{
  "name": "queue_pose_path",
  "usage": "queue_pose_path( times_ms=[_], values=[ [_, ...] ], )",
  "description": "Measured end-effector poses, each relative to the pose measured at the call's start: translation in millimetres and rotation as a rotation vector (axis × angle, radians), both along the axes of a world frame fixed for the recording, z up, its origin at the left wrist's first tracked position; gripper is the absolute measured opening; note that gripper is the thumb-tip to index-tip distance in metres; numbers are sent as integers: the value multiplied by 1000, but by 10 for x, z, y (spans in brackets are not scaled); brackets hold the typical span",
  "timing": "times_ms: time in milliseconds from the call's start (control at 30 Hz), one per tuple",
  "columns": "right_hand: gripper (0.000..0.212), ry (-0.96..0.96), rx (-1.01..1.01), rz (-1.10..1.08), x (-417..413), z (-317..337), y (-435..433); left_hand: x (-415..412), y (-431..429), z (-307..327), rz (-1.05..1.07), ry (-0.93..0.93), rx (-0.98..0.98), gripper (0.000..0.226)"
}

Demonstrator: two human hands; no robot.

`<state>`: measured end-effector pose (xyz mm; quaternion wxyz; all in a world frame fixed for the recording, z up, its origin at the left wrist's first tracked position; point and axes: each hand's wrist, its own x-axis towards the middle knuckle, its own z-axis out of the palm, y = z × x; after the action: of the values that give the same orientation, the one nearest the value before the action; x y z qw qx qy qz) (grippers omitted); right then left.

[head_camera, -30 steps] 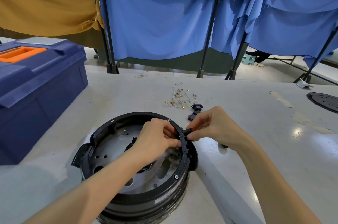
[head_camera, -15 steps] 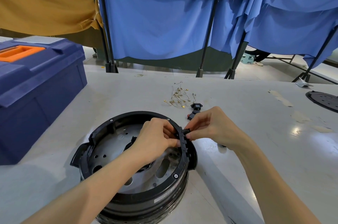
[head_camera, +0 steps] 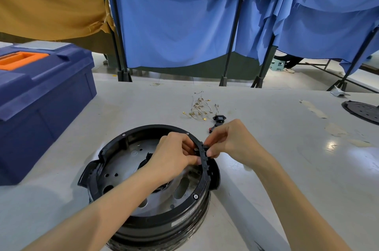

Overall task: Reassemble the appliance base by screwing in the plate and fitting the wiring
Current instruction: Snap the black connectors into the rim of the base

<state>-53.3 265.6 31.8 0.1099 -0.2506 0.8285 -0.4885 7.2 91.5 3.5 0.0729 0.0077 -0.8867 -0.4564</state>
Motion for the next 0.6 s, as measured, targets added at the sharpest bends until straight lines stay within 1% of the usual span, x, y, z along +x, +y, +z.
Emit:
queue_pose_path(
  times_ms=[67,200,333,433,600],
  values=[
    [18,-48,-68,3,-9,-12,54,11,1,0,-12,5,5,23],
    [11,-103,-108,33,-14,-2,107,13,-3,13,-23,5,25,23],
    [20,-43,-36,2,-21,-17,54,2,-38,10,-58,-31,54,17],
    [26,-2,29,-24,-34,-51,7,2,-48,7,-85,-43,43,17],
    [35,-5,27,-58,-49,-125,-30,-3,-14,-7,-41,-6,11,22]
  ],
)
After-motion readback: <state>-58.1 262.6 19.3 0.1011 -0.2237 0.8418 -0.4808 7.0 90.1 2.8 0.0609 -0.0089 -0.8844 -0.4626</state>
